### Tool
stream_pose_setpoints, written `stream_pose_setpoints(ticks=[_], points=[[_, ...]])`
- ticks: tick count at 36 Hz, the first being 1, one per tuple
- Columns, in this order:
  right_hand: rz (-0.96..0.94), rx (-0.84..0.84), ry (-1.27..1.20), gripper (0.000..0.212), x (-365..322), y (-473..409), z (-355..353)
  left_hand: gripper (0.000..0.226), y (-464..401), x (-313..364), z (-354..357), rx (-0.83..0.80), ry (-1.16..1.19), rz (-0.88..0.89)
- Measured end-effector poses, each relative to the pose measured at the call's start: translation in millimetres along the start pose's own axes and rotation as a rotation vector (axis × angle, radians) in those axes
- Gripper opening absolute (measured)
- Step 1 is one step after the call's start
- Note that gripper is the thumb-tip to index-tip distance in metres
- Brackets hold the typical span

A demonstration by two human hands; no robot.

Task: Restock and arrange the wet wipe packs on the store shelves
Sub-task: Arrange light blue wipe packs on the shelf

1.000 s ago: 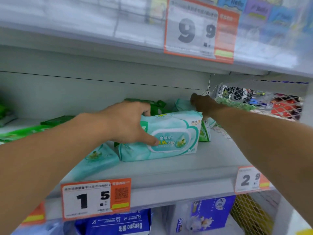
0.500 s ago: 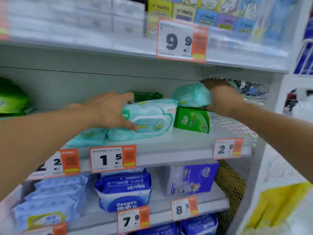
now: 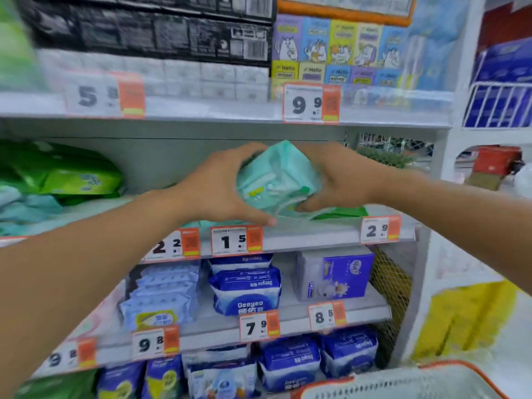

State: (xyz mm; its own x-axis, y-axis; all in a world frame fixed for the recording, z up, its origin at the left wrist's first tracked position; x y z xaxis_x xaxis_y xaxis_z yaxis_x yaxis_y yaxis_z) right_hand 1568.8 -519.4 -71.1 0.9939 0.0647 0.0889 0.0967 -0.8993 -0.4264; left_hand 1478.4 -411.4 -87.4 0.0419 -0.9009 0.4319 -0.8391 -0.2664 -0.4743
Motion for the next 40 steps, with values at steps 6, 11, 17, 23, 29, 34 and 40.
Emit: stream_pose_setpoints(ticks=[6, 11, 17, 23, 29, 34, 40], points=[[0.147, -0.216, -0.431, 0.046, -29.6, -2.7, -17.7, 0.063, 21.7, 2.6, 3.1, -0.010, 0.552, -0.217], [0.364, -0.443, -0.780, 0.042, -27.2, 30.3, 12.9, 0.055, 53.3, -3.2, 48.8, -0.176, 0.993, -0.432], [0.606, -0.678, -1.005, 0.058, -32.1, 90.6, 76.0, 0.042, 91.0, 1.1, 101.0, -0.291, 1.014, -0.548], [0.670, -0.638, -1.078, 0.039, -26.4, 136.6, 114.8, 0.053, 108.5, -1.3, 159.3, -0.438, 0.929, -0.626], [0.872, -0.973, -1.012, 0.046, -1.1, 222.1, 152.3, 0.043, 129.8, 10.5, 228.2, -0.823, 0.622, -0.657], [0.568, -1.069, -0.100, 0.044, 50.5, 216.3, 160.4, 0.027, 59.7, -0.2, 158.8, -0.387, 0.129, -0.275], [0.543, 0.346, -0.861, 0.029, 52.0, 48.5, 60.1, 0.074, 18.8, -83.9, -2.2, 0.426, 0.003, -0.535]])
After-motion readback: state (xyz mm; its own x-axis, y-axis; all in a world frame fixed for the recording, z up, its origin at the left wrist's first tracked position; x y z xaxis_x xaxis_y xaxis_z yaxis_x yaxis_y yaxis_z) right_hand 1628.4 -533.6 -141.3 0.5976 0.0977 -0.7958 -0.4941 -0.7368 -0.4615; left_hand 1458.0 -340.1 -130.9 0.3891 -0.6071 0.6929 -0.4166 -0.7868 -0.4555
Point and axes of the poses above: each hand's wrist, its own y-axis away from the middle knuckle, its own z-axis out of the palm, x = y × z, the point moved 9 cm from there along -y, towards the middle knuckle, and after that the axes turned 8 degrees about -z, right-handed, at the moved point
